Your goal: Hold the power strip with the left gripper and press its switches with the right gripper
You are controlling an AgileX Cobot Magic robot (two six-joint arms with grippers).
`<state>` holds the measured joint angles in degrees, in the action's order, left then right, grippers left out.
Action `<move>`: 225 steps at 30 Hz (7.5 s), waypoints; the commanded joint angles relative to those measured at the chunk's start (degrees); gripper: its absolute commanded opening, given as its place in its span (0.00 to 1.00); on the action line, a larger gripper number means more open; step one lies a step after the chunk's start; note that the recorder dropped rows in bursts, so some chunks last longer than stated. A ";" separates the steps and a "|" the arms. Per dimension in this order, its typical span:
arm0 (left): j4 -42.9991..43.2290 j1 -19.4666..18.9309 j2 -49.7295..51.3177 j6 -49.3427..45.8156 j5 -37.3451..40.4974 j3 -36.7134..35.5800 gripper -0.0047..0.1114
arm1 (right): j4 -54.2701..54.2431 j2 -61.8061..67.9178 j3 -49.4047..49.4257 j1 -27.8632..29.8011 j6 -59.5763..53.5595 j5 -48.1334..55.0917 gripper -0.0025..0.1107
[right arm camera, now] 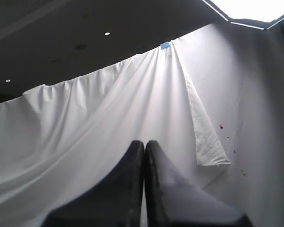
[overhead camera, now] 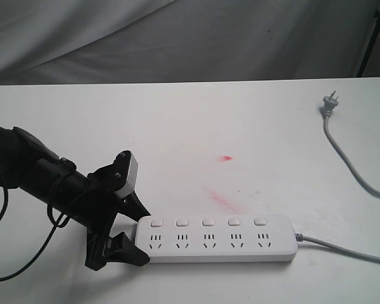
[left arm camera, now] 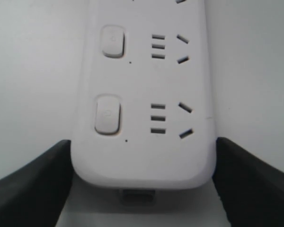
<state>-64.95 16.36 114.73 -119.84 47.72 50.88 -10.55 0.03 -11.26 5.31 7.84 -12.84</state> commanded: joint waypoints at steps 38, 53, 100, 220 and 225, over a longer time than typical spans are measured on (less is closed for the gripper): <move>-0.56 0.28 -0.03 -0.15 -0.25 0.14 0.52 | -10.62 60.46 -79.48 0.38 -25.29 64.21 0.02; -0.56 0.28 -0.03 -0.15 -0.25 0.14 0.52 | -15.59 73.44 -80.54 -8.30 -45.45 71.38 0.02; -0.56 0.28 -0.03 -0.15 -0.25 0.14 0.52 | -43.60 100.43 -56.47 -12.74 -97.20 60.39 0.73; -0.56 0.28 -0.03 -0.15 -0.25 0.14 0.52 | -53.35 123.30 -58.90 -20.19 -122.00 43.47 0.93; -0.56 0.28 -0.03 -0.15 -0.25 0.14 0.52 | -48.71 123.36 -58.90 -20.31 -121.25 43.47 0.93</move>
<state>-65.09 16.36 114.73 -119.84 47.72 50.88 -66.89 121.87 -71.10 -14.84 -111.72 33.50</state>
